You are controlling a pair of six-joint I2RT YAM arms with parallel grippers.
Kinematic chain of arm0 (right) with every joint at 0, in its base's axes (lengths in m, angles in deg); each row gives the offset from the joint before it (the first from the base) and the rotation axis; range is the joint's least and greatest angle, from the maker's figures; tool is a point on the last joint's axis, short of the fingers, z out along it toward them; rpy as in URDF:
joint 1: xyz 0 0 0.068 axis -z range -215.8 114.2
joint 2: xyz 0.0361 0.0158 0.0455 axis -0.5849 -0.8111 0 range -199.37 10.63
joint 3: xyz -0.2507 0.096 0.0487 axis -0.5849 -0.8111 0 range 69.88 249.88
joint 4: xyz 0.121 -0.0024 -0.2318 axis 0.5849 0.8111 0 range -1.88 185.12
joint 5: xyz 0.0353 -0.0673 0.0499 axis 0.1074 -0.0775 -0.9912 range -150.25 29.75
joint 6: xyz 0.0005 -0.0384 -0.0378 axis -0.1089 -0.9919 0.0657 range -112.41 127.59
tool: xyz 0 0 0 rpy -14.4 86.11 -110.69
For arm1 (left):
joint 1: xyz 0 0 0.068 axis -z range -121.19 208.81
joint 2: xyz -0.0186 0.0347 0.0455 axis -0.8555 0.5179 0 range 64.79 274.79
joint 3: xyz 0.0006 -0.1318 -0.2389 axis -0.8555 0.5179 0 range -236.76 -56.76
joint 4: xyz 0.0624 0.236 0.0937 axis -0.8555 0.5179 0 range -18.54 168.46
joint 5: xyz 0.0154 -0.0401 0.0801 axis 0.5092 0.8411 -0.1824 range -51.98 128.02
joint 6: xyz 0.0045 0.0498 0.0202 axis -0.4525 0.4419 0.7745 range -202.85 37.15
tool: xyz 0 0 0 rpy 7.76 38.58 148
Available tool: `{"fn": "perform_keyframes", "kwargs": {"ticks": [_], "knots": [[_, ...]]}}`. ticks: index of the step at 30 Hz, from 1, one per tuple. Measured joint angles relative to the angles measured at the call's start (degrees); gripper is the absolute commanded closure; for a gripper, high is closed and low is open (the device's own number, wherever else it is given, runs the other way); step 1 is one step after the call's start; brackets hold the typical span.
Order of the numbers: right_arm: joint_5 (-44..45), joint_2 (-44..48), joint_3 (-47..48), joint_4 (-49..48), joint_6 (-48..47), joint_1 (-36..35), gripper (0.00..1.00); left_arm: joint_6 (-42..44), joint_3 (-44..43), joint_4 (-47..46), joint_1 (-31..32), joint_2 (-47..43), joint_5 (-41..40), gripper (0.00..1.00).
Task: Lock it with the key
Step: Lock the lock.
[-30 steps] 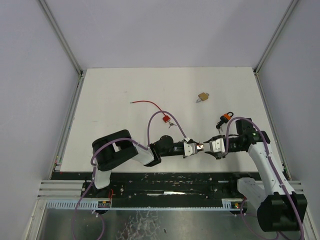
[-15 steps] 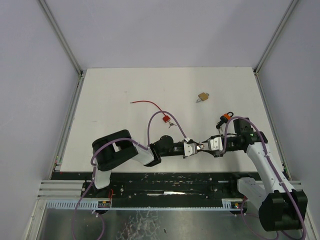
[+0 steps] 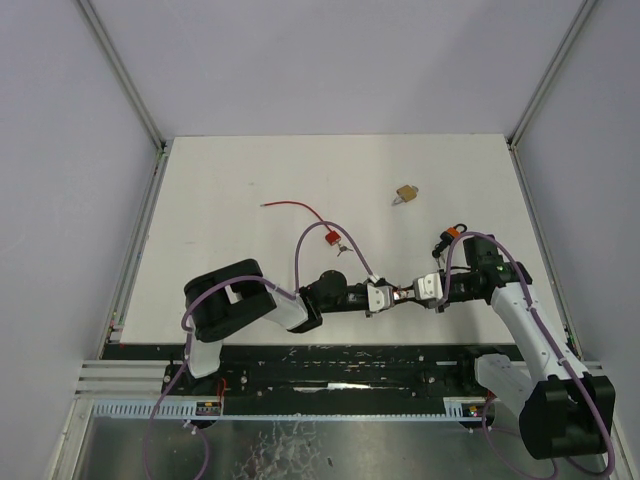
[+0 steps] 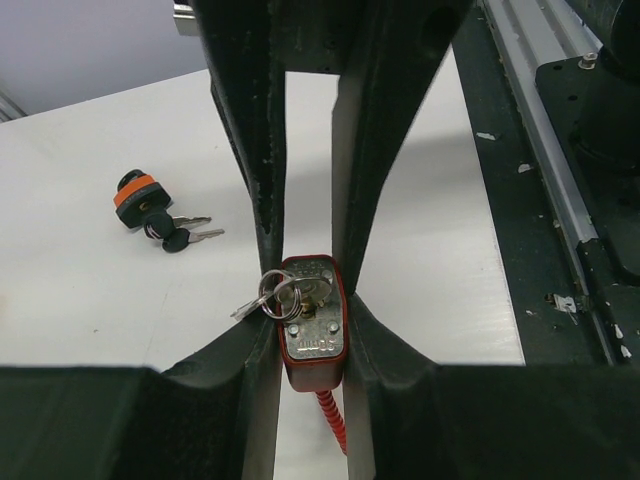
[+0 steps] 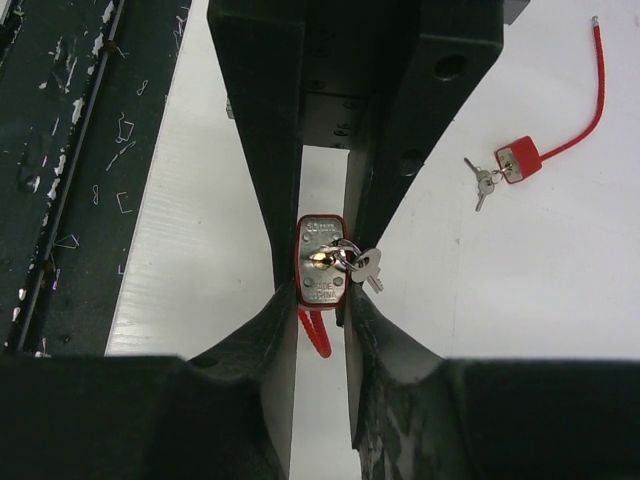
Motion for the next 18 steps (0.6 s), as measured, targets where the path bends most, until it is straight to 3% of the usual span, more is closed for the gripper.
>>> {"fn": "perform_keyframes", "kwargs": {"ticks": [3,11,18], "knots": [[0.1,0.0,0.0,-0.2,0.3,0.0,0.99,-0.4,0.0,0.0,0.0,0.0,0.0,0.84],[0.5,0.5,-1.0,-1.3,0.7,-0.7,1.0,-3.5,2.6,-1.0,-0.3,0.4,-1.7,0.61],[0.5,0.9,-1.0,-1.3,1.3,-0.7,1.0,-6.5,6.6,-1.7,-1.9,1.6,-3.7,0.51]]}}
